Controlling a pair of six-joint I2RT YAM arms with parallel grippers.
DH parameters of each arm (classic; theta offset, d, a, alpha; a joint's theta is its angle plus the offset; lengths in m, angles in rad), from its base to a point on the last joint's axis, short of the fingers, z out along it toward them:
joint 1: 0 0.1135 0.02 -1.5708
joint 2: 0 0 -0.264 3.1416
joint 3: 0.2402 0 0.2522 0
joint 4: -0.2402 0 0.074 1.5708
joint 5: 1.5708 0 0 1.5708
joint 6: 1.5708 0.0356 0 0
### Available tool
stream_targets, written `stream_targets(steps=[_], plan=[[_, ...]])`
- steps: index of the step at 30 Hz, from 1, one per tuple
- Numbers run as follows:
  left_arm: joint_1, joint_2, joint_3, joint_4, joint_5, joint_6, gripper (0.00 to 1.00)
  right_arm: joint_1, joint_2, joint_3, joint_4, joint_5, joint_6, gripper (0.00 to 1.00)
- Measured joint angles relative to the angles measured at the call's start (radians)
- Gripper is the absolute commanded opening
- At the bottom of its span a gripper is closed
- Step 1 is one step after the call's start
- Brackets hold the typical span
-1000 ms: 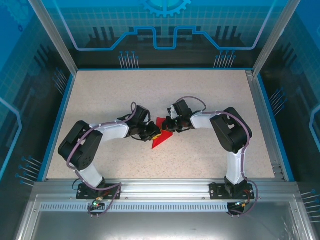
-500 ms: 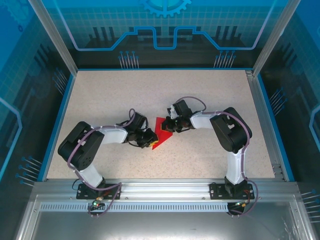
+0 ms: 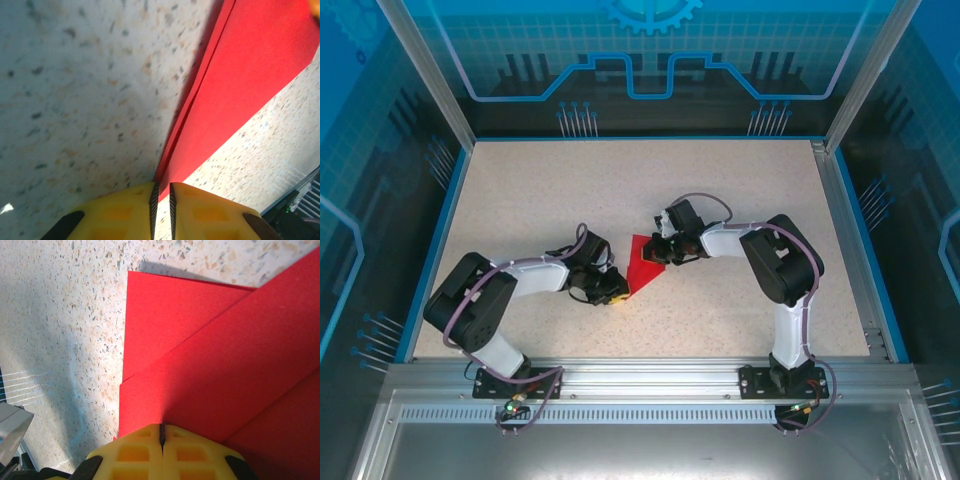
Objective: Fold a paper plane with a square sheet of paper (pick it up from the middle)
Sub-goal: Fourth fold the wing at the center of the table.
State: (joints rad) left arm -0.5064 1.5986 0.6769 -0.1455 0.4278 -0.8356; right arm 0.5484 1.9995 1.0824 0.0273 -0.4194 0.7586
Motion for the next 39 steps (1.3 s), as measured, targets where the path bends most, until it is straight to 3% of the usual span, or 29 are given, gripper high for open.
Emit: stream_targets(steps=[7,21,30,39], plan=[[-0.005,-0.090,-0.013,-0.081,-0.014,-0.008,0.20,0.002,0.000,0.006,-0.011,0.004,0.000,0.04],[-0.005,0.022,0.021,0.120,0.034,-0.108,0.22,0.003,0.000,0.006,-0.011,0.009,0.000,0.05],[-0.006,0.016,-0.022,0.090,0.040,-0.072,0.21,0.004,0.000,0.006,-0.012,0.011,0.000,0.05],[-0.007,-0.122,-0.065,-0.040,-0.027,-0.051,0.22,0.008,0.000,0.025,-0.043,0.015,-0.026,0.07]])
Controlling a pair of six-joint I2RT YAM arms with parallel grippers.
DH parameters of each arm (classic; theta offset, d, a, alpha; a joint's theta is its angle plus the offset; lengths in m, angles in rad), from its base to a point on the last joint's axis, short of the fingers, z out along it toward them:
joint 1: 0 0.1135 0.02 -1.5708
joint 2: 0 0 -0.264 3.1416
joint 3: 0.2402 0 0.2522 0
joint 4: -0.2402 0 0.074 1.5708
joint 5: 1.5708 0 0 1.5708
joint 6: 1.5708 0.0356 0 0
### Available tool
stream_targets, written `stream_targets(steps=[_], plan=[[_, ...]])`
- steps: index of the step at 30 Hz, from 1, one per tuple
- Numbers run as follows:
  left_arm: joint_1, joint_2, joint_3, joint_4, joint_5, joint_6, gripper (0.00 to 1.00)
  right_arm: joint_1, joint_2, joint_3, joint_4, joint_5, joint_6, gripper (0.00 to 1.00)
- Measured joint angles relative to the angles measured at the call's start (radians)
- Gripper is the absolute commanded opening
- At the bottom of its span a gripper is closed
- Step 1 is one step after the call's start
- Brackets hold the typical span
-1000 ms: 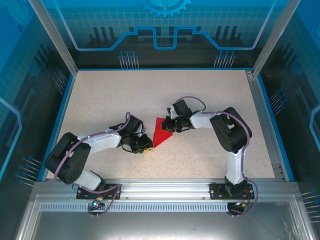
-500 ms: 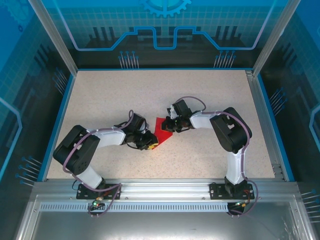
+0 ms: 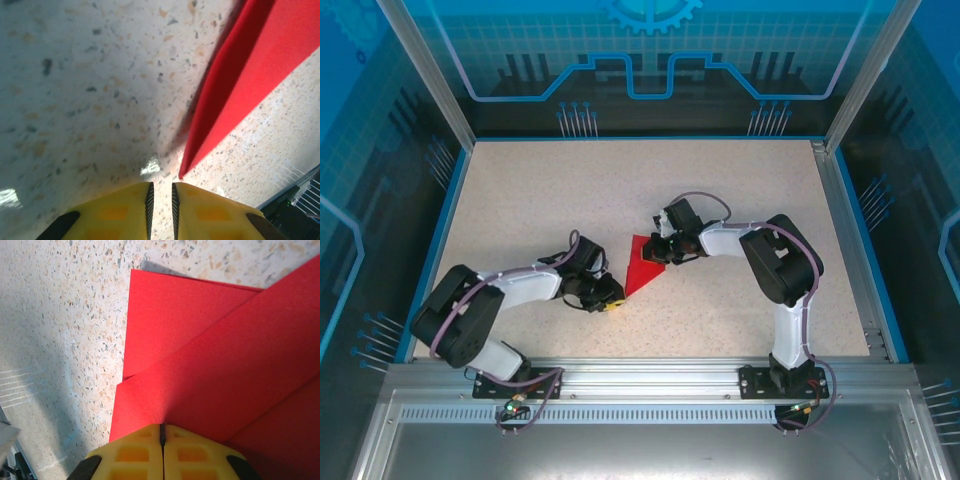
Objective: Fold a paper plane with a square sheet of paper (pick it up from the middle)
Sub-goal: Fourth fold the wing at the center of the table.
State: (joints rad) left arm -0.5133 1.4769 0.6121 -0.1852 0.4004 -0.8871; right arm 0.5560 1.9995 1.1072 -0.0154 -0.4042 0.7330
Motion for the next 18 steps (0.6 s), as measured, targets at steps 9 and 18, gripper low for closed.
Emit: stream_targets(steps=[9,18], plan=[[0.008,-0.048,0.145,-0.088,-0.124,0.067,0.42,0.005,-0.020,0.057,-0.122,0.028,-0.053,0.22],[0.013,0.183,0.358,-0.140,-0.172,0.170,0.50,-0.046,-0.221,-0.083,-0.122,0.066,0.023,0.28]])
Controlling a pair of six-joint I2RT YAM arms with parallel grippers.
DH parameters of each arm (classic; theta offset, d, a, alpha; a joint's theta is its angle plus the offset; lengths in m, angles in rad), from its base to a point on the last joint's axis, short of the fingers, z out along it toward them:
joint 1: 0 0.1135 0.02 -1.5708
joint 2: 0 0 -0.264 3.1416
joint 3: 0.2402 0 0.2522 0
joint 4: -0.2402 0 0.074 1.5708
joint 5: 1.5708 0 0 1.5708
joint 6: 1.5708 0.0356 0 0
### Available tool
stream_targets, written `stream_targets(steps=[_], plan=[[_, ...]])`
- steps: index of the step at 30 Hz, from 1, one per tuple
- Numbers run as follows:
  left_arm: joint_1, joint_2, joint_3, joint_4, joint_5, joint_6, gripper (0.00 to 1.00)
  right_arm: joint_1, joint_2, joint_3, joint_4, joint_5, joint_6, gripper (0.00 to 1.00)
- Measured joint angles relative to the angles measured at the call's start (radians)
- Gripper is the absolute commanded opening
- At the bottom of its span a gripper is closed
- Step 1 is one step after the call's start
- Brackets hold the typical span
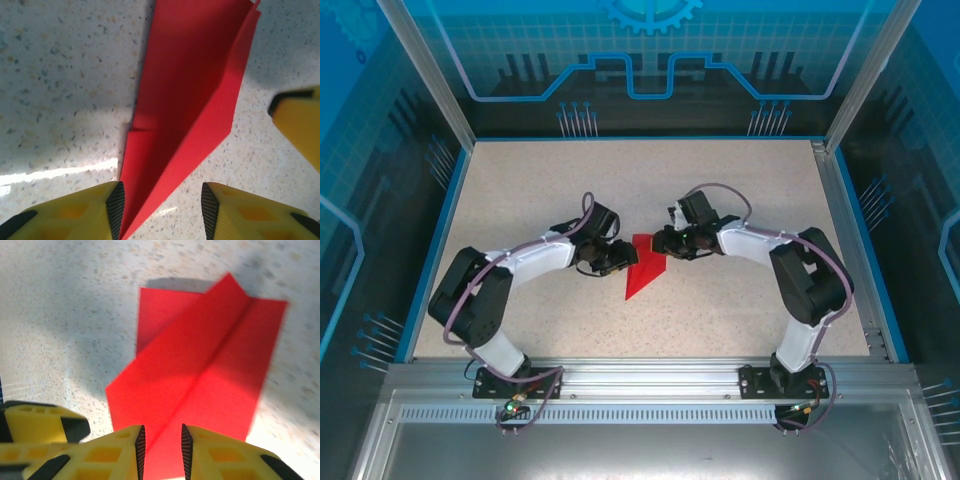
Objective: Fold a paper plane with a square sheet of paper (pick it up from the middle)
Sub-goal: Fourth fold the wing at the center of the table, then turn over the paper at the center of the table.
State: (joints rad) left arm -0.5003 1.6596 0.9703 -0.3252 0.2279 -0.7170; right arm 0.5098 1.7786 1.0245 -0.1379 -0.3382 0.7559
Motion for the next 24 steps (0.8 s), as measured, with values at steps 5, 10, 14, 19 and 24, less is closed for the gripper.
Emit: stream_targets(steps=[5,10,14,19,24], plan=[[0.000,0.059,0.048,-0.039,-0.009,0.041,0.50,0.010,-0.004,-0.071,-0.001,0.010,0.053,0.30],[0.000,0.096,0.080,-0.066,-0.024,0.072,0.48,0.031,-0.004,-0.095,0.002,0.021,0.095,0.31],[0.000,0.112,0.092,-0.080,-0.027,0.085,0.46,0.036,-0.004,-0.095,0.003,0.039,0.113,0.31],[0.000,0.149,0.118,-0.089,-0.027,0.093,0.45,0.035,0.002,-0.094,-0.006,0.062,0.131,0.32],[0.000,0.172,0.122,-0.090,-0.027,0.097,0.41,0.033,0.022,-0.084,-0.011,0.051,0.147,0.31]])
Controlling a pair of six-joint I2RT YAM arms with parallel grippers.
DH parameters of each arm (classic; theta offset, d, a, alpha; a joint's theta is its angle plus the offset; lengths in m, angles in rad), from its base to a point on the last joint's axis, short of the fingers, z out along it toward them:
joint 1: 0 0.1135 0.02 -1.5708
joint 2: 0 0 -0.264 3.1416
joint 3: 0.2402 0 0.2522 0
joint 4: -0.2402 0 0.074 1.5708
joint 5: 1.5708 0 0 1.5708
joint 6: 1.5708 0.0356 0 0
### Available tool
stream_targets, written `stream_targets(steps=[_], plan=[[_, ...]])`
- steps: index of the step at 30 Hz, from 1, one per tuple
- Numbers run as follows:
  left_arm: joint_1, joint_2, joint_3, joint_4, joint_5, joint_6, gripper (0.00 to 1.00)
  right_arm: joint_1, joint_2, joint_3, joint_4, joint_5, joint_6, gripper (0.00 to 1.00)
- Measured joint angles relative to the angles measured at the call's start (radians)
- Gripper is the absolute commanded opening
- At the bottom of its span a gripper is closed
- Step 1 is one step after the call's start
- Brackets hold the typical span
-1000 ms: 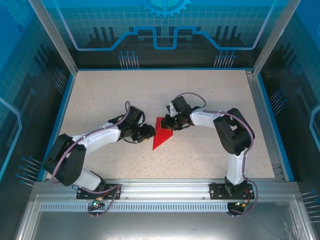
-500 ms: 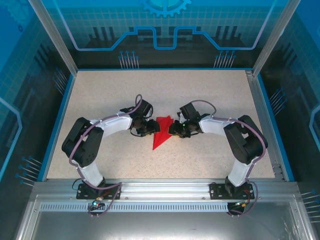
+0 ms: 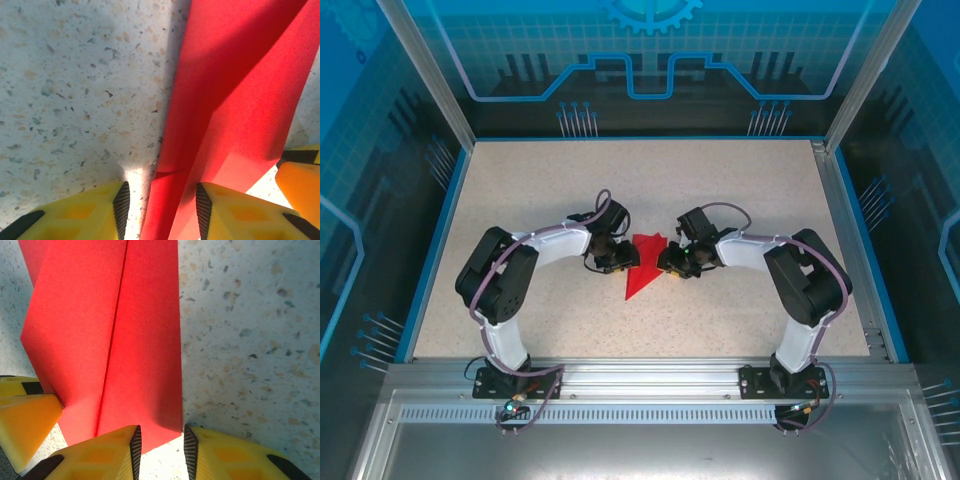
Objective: Fold a paper plane with a square sheet of paper (pick it up from the middle)
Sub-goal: Turn over the paper at the center of the table.
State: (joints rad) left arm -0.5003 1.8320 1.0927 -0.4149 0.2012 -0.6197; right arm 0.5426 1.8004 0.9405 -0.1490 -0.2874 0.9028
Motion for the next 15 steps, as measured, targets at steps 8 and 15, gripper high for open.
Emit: stream_targets(steps=[8,15], plan=[[0.000,0.009,0.000,-0.008,-0.003,0.021,0.35,-0.005,0.006,0.000,0.026,-0.023,0.037,0.32],[0.005,0.019,0.011,-0.024,-0.003,0.021,0.30,-0.006,0.029,0.006,0.067,-0.061,0.063,0.33]])
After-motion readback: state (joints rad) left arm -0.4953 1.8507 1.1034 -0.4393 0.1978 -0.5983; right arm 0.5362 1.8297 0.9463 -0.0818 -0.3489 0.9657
